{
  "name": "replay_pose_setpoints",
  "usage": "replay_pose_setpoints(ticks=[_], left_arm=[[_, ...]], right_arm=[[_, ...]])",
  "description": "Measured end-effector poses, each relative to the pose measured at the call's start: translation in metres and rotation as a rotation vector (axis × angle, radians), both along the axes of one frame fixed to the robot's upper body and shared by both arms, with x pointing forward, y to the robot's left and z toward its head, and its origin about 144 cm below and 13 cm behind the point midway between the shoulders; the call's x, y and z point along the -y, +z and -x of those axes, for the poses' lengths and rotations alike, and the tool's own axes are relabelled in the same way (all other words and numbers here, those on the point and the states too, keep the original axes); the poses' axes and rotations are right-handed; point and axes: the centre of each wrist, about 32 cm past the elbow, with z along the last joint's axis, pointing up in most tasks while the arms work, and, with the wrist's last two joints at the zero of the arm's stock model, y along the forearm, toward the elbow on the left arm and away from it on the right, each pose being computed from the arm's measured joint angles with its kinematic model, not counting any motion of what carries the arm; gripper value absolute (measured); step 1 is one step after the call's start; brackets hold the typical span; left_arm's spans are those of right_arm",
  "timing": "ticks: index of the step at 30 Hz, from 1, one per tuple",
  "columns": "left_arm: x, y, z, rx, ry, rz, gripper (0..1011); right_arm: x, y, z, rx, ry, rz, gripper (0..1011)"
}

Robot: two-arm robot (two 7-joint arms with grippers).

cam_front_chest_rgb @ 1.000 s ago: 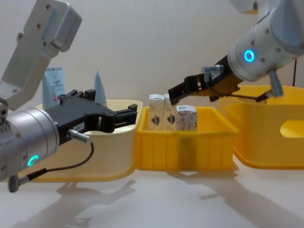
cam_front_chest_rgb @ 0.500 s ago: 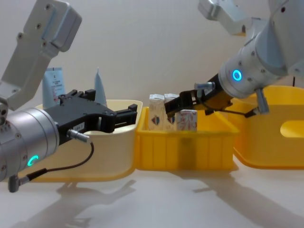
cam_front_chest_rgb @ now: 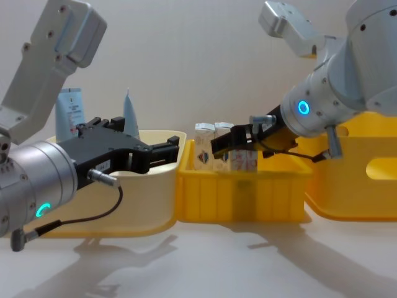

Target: Bimanual collaborative sorting of washing and personal care products

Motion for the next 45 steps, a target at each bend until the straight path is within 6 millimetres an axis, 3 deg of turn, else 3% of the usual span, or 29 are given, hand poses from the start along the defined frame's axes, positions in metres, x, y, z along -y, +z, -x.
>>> replay_pose_setpoints(ticks=[10, 17, 29, 45], left_arm=[[0.0, 0.0, 0.0, 0.0, 0.0, 0.0, 1003], [0.0, 0.0, 0.0, 0.0, 0.0, 0.0, 1003], [0.0, 0.0, 0.0, 0.0, 0.0, 0.0, 1003], [0.0, 0.0, 0.0, 0.0, 0.0, 0.0, 1003]], right_arm=[[-0.0001, -0.0031, -0.0015, -0.004, 0.001, -0.002, 978], [0.0001, -0.0042, -0.0021, -0.005, 0.001, -0.002, 810], [0.0, -0.0051, -0.0024, -0.005, 0.001, -0.002, 427], [-0.002, -0.0034, -0.0028, 0.018, 0.013, 0.025, 407]])
